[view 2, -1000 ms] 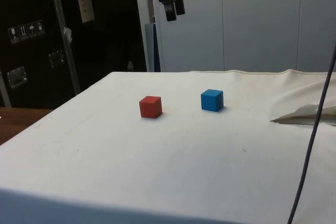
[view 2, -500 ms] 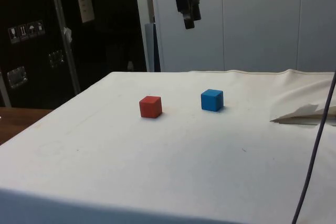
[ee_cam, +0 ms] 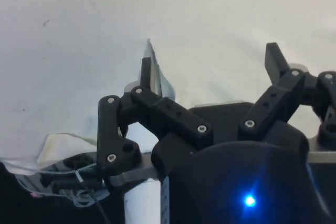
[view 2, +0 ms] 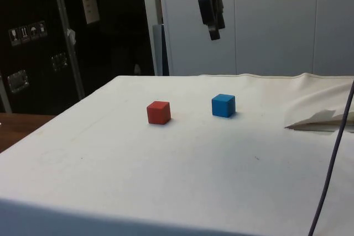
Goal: Stack the two cubes.
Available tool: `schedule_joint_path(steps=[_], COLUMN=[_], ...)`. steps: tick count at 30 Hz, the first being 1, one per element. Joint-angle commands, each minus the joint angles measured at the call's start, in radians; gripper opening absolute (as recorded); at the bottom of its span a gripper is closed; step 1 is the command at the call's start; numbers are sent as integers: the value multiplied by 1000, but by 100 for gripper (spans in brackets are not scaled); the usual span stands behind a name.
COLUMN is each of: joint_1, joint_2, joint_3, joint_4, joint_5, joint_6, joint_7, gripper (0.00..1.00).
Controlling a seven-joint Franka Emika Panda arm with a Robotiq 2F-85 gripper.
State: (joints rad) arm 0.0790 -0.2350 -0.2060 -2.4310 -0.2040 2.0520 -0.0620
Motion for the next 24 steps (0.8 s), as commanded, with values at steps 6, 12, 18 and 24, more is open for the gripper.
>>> schedule_joint_path(steps=[6, 12, 18, 24], joint_1=[-5, -6, -8, -9], joint_2=[-5, -5, -5, -6], joint_3=[-39, -72, -99, -124], joint_4=[-53, -84, -110, -135], joint_5=[-22, -30, -33, -31], joint_6=[79, 148, 214, 279], joint_7=[-19, -32, -47, -61], gripper=[100, 100, 100, 100])
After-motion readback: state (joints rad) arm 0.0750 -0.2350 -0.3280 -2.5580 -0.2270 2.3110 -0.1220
